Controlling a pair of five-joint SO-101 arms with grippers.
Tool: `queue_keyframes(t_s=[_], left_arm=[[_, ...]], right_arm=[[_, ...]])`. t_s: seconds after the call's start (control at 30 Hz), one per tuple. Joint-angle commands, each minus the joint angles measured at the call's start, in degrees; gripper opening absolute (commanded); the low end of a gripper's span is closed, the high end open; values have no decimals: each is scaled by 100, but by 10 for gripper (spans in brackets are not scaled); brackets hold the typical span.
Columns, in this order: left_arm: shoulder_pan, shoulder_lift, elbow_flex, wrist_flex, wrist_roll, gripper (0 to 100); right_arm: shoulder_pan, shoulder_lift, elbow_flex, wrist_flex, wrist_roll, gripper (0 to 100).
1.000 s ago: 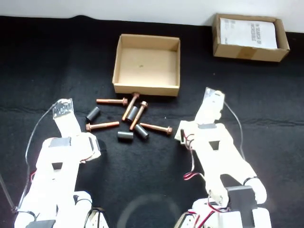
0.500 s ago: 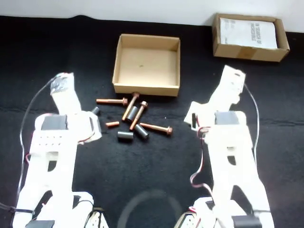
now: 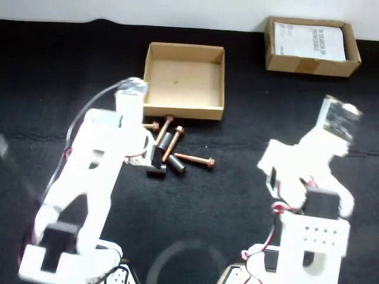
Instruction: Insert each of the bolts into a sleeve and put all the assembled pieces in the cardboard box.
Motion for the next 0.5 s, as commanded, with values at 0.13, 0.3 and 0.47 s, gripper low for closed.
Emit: queue_keyframes(t_s=[0.13, 0.3, 0.47], left_arm=[[321, 1077, -1156, 35, -2470, 278], [1051, 1086, -1358, 35, -3349, 278], [1684, 1086, -1385, 105, -3349, 278]], right_arm=[[1578, -1007, 927, 4, 1134, 6], [2246, -1587, 1719, -470, 1626, 6], [2554, -2193, 2510, -963, 1820, 6]])
